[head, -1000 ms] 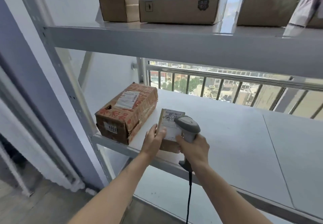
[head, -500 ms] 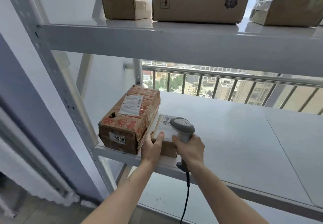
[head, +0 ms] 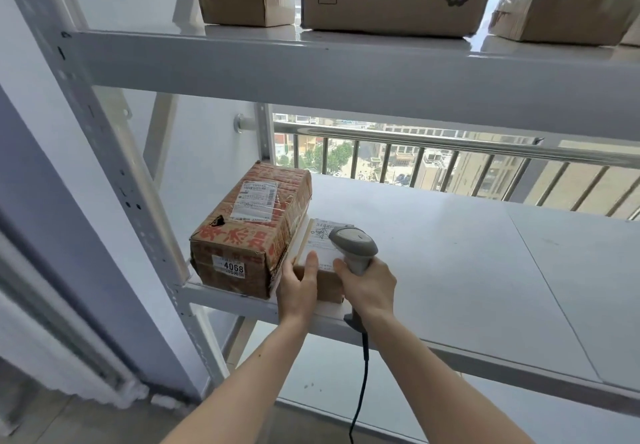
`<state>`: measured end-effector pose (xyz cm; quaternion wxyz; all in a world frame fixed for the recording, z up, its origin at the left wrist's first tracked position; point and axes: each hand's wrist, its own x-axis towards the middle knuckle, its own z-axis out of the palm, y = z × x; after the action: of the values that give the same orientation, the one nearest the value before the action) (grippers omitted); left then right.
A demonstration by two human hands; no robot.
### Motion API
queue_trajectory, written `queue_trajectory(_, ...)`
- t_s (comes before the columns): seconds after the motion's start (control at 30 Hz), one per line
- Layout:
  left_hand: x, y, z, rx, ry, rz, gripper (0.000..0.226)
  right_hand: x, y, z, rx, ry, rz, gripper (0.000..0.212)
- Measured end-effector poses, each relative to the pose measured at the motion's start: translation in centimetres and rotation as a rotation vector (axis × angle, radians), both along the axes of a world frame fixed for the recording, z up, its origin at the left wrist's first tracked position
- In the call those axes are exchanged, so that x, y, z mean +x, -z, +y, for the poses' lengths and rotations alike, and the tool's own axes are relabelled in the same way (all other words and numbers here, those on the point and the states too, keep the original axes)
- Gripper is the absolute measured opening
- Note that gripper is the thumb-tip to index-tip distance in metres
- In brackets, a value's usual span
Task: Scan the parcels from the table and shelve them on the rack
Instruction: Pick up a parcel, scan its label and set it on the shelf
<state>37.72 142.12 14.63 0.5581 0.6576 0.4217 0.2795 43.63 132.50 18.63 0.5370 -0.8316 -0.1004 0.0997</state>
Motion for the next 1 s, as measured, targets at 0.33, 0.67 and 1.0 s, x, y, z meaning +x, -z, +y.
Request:
queue_trajectory(0.33, -1.3, 0.6, -1.7, 0.002, -0.01, -0.096, 0.059, -0.7, -0.1, -1.2, 0.057, 0.045, 0.021, 0.029)
queue_trajectory(0.67, -3.6, 1.9, -5.9, 0.208, -0.153, -0.191, 0.032, -2.1, -0.3, -5.1, 0.067, 0.138, 0.017, 0.029)
queue_trajectory(1.0, -0.3, 3.0, -15.0, 0.386, 0.398, -0.303, 0.022, -2.6, -0.1, -15.4, 0.156, 0.428, 0.014, 0.021)
